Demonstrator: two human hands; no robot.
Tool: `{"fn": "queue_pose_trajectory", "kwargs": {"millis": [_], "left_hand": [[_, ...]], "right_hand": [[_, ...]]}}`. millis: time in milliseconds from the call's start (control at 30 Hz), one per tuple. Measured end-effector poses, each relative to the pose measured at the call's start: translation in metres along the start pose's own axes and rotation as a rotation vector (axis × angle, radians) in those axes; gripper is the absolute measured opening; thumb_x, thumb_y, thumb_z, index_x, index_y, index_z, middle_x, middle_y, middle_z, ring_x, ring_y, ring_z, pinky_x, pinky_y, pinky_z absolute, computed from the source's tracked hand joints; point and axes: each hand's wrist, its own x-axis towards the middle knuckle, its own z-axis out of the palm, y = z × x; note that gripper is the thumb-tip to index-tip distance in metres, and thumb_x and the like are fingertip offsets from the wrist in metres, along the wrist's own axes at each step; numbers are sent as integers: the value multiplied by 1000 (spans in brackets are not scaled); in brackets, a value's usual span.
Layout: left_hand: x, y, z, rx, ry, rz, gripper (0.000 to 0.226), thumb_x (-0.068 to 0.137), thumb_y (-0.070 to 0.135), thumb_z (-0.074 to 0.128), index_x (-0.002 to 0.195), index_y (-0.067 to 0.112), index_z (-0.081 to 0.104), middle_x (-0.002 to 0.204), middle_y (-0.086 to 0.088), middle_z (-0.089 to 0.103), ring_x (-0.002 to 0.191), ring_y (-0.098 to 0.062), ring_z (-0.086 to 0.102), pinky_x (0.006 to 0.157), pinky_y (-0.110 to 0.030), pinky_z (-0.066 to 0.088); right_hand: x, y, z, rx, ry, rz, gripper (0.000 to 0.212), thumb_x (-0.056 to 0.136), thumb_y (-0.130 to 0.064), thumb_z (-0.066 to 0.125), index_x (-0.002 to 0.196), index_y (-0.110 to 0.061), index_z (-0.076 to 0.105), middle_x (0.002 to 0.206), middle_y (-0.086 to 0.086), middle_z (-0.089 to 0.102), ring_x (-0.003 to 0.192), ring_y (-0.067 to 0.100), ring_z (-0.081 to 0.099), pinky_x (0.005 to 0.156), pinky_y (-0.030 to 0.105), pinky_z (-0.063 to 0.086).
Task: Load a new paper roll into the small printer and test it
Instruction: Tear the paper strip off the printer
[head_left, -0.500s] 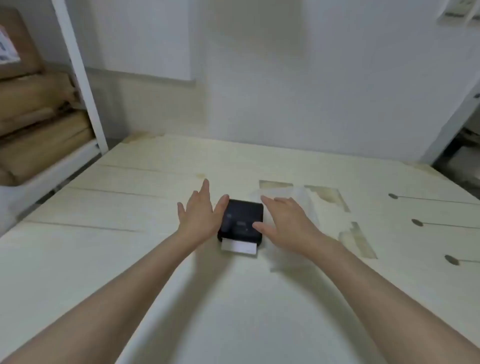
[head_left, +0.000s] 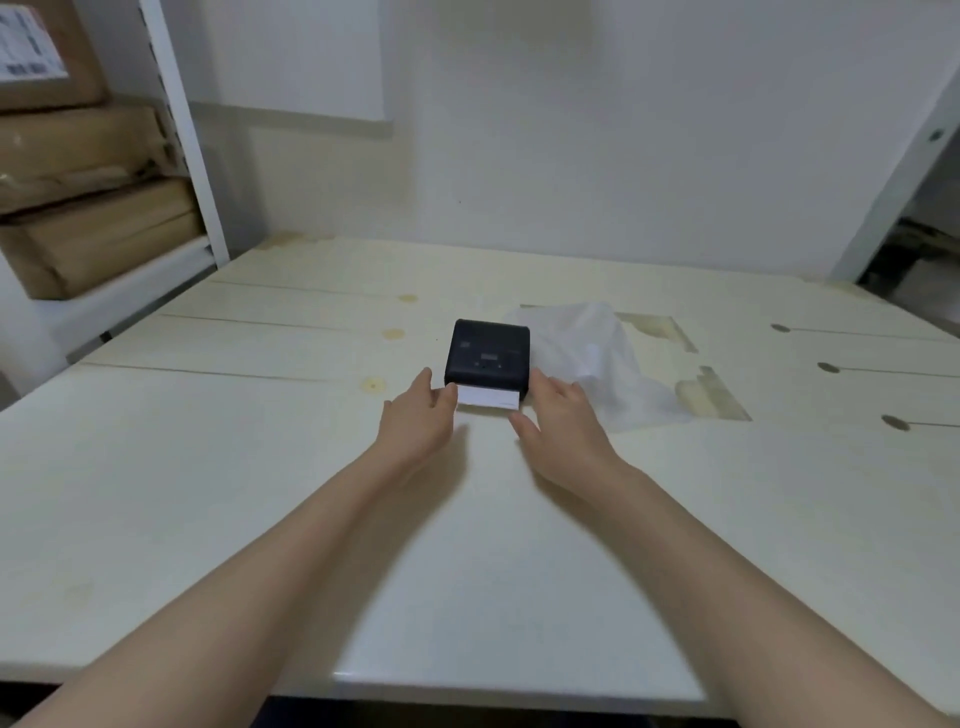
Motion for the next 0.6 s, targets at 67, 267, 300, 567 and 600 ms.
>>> {"fn": "queue_pose_trajectory", "kwargs": {"millis": [67, 267, 300, 567, 600], "left_hand": [[9, 1, -2, -51, 2, -11, 57, 104, 36, 32, 153, 9, 19, 141, 1, 51, 134, -23, 41, 106, -32, 29], [50, 2, -1, -234, 38, -11, 50, 101, 33, 31, 134, -5, 36, 145, -21, 42, 134, -37, 40, 108, -46, 33], [56, -1, 3, -292, 27, -16, 41, 101, 31, 31, 120, -1, 49, 131, -16, 56, 123, -32, 52, 100, -40, 39], [77, -13, -3, -707, 117, 2, 80, 90, 29, 66, 153, 9, 21, 126, 6, 60, 105, -4, 65, 107, -37, 44], [77, -11, -3, -711, 123, 25, 83, 89, 27, 68, 153, 8, 20, 129, 5, 58, 100, 0, 64, 107, -37, 45]], "right_hand": [[10, -3, 0, 58, 38, 55, 43, 97, -22, 46, 138, -13, 39, 112, 8, 61, 113, 30, 49, 85, 34, 42], [45, -6, 14, 152, 79, 213, 36, 98, -24, 42, 131, -9, 41, 108, 12, 64, 98, 33, 60, 75, 39, 50], [49, -6, 18, 142, 77, 237, 37, 99, -24, 41, 132, -9, 40, 109, 12, 65, 98, 32, 60, 76, 38, 50], [58, -3, 22, 426, 345, 169, 49, 98, -15, 48, 146, -18, 39, 142, -1, 48, 121, 11, 50, 98, 17, 42], [58, -5, 16, 492, 383, 127, 48, 97, -12, 50, 144, -18, 42, 139, -2, 49, 118, 6, 50, 95, 10, 40]]}}
